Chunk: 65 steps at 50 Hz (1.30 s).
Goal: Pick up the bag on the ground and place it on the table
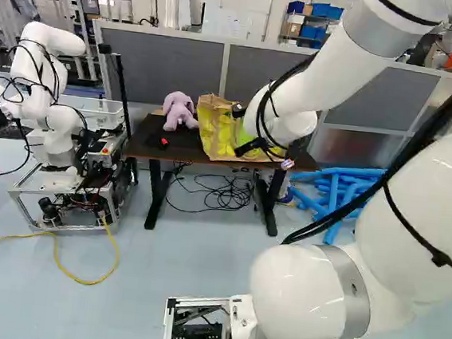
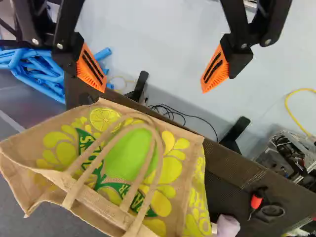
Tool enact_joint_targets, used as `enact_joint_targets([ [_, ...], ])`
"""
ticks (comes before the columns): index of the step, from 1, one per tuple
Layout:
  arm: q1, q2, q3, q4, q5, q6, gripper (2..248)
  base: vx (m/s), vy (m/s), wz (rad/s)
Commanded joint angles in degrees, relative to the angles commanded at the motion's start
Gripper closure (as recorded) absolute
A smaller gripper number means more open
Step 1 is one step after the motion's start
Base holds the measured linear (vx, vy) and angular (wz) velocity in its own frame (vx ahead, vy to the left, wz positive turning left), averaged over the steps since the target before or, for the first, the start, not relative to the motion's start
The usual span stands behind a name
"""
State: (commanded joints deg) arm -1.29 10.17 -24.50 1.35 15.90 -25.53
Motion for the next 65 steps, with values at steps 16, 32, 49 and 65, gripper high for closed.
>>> enact_joint_targets([
  [16,0.4,1.7,5.6,-0.4,9.8,7.3,3,0.0,0.0,0.0],
  [32,0.7,3.1,10.2,-0.7,17.9,13.4,3,0.0,0.0,0.0],
  [49,0.9,4.2,14.2,-1.0,24.8,18.5,3,0.0,0.0,0.0],
  [65,1.1,5.0,16.9,-1.2,29.5,22.1,3,0.0,0.0,0.0],
])
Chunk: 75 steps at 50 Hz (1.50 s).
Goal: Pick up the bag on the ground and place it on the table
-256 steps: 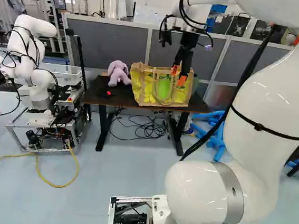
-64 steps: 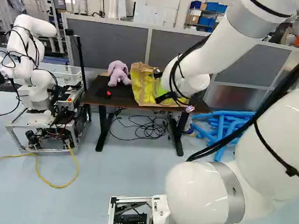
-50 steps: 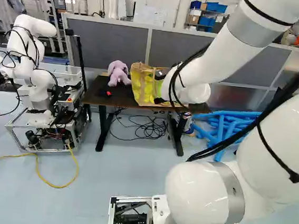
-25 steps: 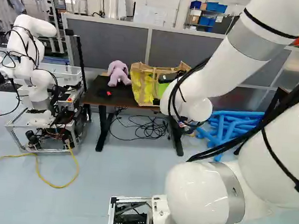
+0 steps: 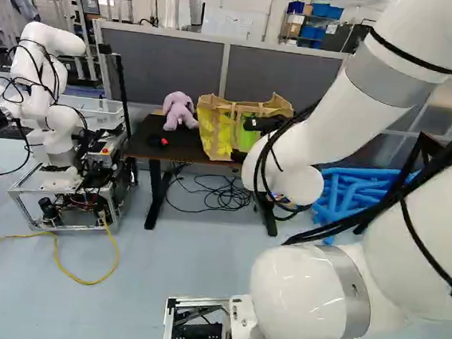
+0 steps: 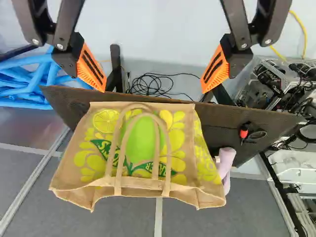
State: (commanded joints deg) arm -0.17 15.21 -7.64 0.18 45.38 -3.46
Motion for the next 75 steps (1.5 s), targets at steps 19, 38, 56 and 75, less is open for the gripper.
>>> enact_joint_targets([
  [19,0.1,0.6,2.0,-0.1,3.5,2.6,3,0.0,0.0,0.0],
  [38,0.2,0.8,2.6,-0.2,4.6,3.5,3,0.0,0.0,0.0],
  [56,0.2,0.8,2.6,-0.2,4.6,3.5,3,0.0,0.0,0.0],
  [75,0.2,0.8,2.6,-0.2,4.6,3.5,3,0.0,0.0,0.0],
])
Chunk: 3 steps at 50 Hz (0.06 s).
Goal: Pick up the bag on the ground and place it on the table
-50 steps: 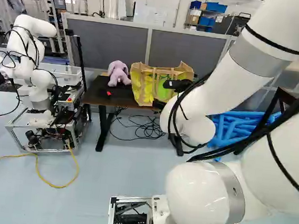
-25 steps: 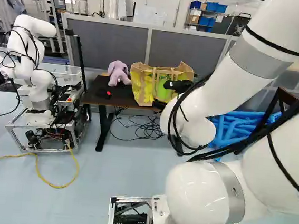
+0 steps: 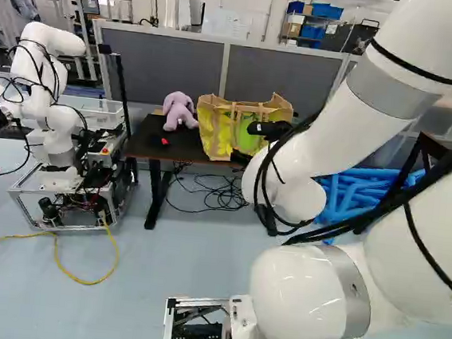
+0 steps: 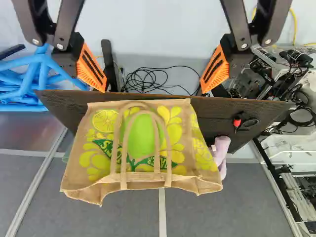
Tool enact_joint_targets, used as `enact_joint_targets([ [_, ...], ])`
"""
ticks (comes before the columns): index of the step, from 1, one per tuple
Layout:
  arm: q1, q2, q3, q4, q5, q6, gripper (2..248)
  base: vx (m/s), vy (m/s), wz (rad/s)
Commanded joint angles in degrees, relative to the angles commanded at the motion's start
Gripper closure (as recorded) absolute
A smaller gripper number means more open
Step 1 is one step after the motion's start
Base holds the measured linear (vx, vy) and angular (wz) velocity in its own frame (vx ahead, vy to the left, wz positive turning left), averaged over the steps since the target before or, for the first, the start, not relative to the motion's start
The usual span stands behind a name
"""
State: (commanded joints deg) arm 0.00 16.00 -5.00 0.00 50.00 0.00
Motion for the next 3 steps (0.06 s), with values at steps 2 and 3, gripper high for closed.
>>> enact_joint_targets([
  [2,0.0,0.0,0.0,0.0,0.0,0.0,3,0.0,0.0,0.0],
  [3,0.0,0.0,0.0,0.0,0.0,0.0,3,0.0,0.0,0.0],
])
